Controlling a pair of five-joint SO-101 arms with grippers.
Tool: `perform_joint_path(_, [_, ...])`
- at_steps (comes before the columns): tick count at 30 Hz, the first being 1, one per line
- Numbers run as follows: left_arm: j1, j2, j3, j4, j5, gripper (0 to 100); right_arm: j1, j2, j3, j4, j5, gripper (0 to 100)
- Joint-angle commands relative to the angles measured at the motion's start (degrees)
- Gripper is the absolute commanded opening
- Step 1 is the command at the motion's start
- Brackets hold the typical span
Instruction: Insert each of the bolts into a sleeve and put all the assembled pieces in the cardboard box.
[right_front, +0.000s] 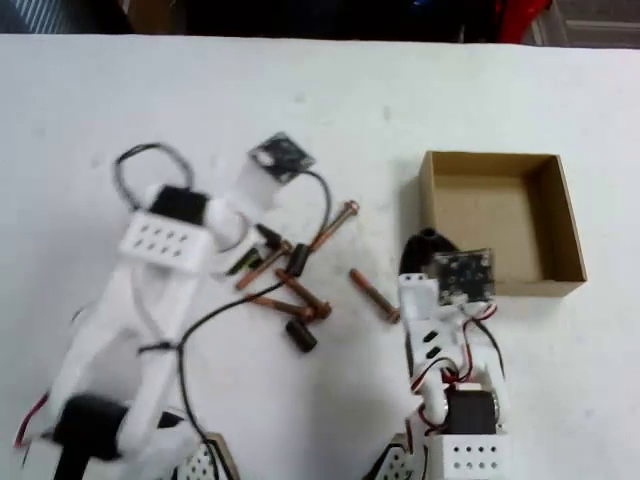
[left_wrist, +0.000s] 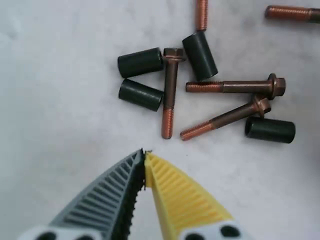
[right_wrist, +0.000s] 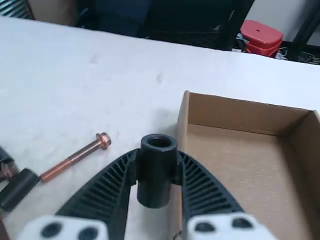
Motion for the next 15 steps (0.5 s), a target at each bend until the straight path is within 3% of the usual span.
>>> perform_joint_path(1, [4.5, 6.9, -8.1, 0.1, 3.7, 2, 5.8, -0.7, -0.9, -3.7, -2.6, 1.6])
perform_joint_path(15, [10.2, 41.3, -39.9, 0.6, 6.6, 2, 8.5, -0.7, -0.8, -4.3, -5.1, 1.7])
